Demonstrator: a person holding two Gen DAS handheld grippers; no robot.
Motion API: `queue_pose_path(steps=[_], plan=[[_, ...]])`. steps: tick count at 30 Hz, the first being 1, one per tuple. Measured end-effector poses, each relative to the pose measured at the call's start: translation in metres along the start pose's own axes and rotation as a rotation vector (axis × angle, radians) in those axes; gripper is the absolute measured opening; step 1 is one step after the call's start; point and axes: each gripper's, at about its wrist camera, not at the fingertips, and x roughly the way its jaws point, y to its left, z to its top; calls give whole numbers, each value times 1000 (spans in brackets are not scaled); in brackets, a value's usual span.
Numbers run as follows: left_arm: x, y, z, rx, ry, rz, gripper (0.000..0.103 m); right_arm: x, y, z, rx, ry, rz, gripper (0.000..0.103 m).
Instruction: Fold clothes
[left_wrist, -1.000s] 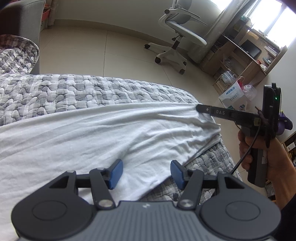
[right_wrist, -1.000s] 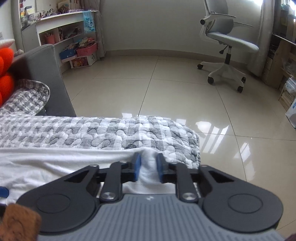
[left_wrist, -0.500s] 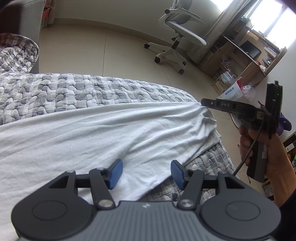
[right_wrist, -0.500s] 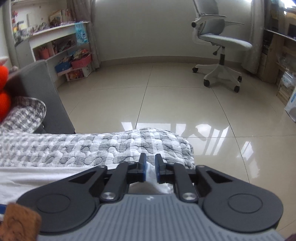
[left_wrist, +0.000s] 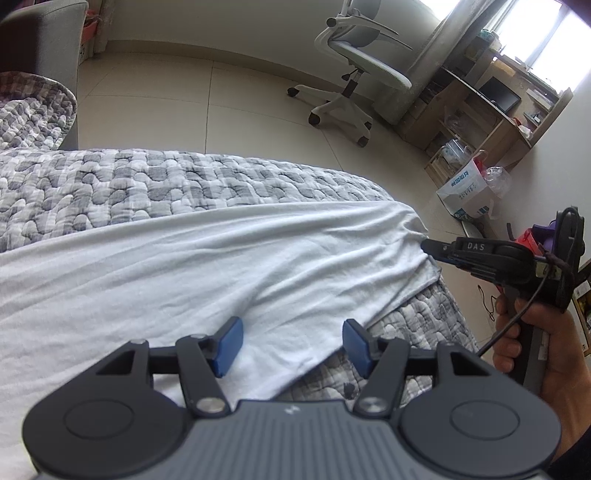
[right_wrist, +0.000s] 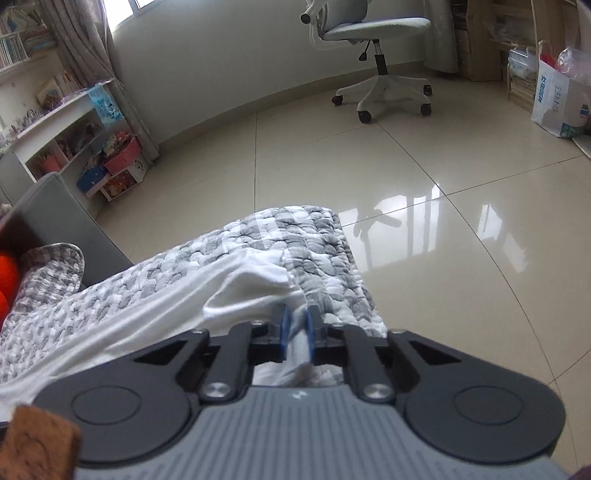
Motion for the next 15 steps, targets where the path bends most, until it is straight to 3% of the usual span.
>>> queue_pose_path(steps=[4, 10, 13, 15], plan=[[1, 2, 1, -12, 1, -8, 61, -22, 7, -2, -59, -81, -27, 3], [0, 2, 1, -9, 2, -7, 61, -9, -5, -9, -105, -34, -29, 3], [-1, 2, 1, -8, 3, -6, 61, -15, -4, -8, -97, -52, -6, 14], [0, 2, 1, -10, 3, -7, 62, -20, -3, -8, -82, -69, -32, 15]])
